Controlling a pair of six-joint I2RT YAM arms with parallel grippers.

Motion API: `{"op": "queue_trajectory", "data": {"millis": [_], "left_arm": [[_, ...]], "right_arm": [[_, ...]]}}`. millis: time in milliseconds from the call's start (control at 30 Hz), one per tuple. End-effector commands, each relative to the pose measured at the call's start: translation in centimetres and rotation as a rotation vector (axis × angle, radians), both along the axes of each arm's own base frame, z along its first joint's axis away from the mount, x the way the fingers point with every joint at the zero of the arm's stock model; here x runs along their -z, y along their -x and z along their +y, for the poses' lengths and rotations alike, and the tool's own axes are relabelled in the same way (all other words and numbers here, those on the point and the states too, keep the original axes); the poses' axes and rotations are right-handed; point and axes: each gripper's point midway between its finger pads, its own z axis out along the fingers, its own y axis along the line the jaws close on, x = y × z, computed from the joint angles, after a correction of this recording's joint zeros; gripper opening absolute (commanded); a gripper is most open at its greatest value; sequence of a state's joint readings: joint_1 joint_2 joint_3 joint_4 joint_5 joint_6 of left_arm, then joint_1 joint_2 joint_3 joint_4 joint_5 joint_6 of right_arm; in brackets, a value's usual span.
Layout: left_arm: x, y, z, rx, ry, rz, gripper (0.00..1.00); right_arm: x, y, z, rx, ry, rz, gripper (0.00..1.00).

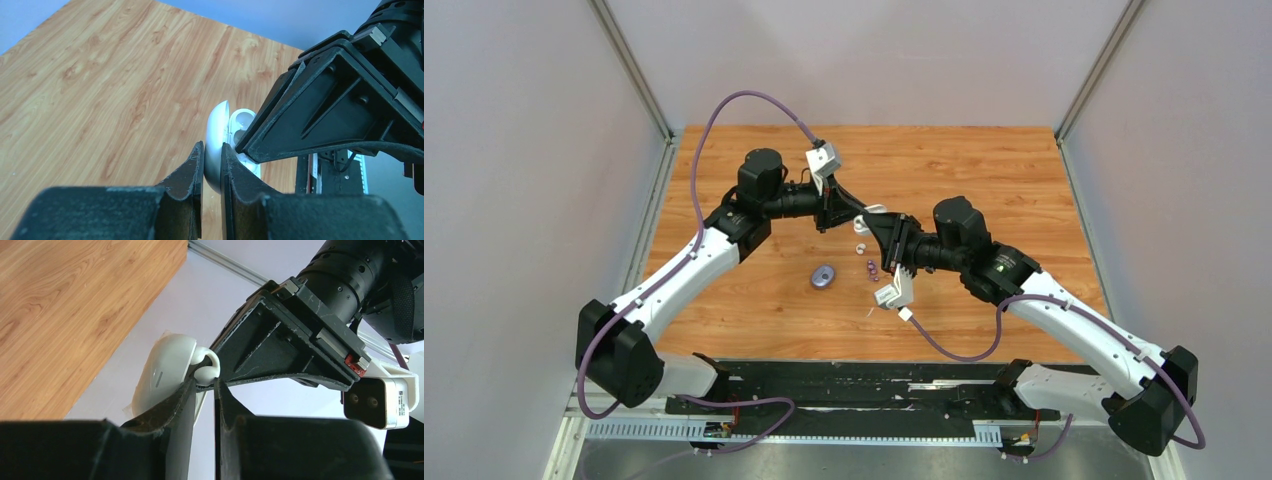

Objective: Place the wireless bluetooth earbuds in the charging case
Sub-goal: Place the earbud in the charging case.

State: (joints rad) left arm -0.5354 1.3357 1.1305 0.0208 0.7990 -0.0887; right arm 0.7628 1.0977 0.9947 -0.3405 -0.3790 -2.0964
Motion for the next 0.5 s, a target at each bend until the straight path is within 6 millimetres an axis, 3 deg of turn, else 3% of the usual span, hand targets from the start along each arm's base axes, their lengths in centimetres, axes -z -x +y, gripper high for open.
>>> {"op": "queue_trajectory", "data": {"millis": [0, 467], "left_arm": [[-5.4, 0.3, 0.0, 0.014, 0.08, -0.161, 0.0], [-4.5, -1.3, 0.0, -0.046, 0.043, -0.134, 0.0]], "right_arm": [[4.3, 0.3, -1.4, 0.031, 0.131, 0.082, 0.2], [3.4, 0.1, -1.9, 0.068, 0.109, 0.086, 0.24]]}}
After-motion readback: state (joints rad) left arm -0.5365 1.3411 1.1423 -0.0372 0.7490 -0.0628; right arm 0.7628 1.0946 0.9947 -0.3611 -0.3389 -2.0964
